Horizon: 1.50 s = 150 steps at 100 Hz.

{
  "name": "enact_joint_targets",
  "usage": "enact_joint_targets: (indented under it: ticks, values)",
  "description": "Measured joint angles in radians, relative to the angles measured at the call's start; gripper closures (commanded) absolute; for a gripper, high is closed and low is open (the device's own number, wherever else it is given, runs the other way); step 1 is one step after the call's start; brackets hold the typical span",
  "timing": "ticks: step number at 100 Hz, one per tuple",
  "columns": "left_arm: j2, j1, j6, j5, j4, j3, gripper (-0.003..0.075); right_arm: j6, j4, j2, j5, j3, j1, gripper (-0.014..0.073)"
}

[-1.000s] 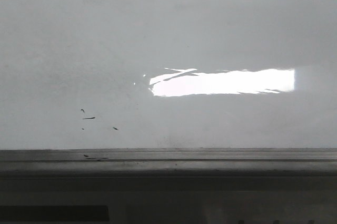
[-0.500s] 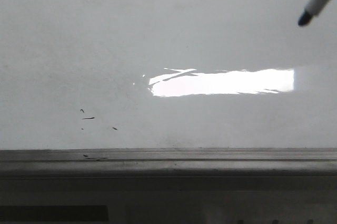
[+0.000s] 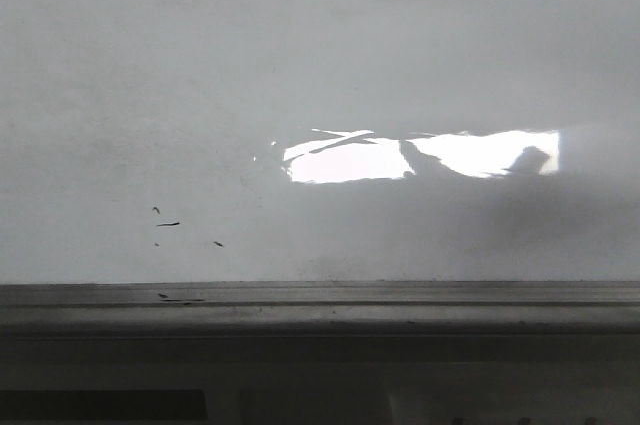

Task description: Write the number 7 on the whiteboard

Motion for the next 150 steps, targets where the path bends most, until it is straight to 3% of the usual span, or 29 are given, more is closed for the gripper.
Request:
enact_joint_targets:
  ticks: [46, 79, 106, 150]
  values:
    - [0.0, 0.0, 0.0, 0.0, 0.0, 0.0, 0.0741, -0.073, -0.075, 0.286, -0.161, -0.001, 0.0, 0.0636]
    - [0.0, 0.0, 0.0, 0.0, 0.0, 0.0, 0.0741, -0.215, 0.012, 0.405, -0.201, -0.004, 0.0, 0.0636]
    - [0.0, 0.0, 0.0, 0.0, 0.0, 0.0, 0.0741, -0.266, 0.103, 0.43, -0.188, -0.004, -0.02, 0.0636]
    - [0.0, 0.0, 0.0, 0.0, 0.0, 0.0, 0.0741, -0.265, 0.11, 0.385, -0.064, -0.014, -0.057, 0.0636]
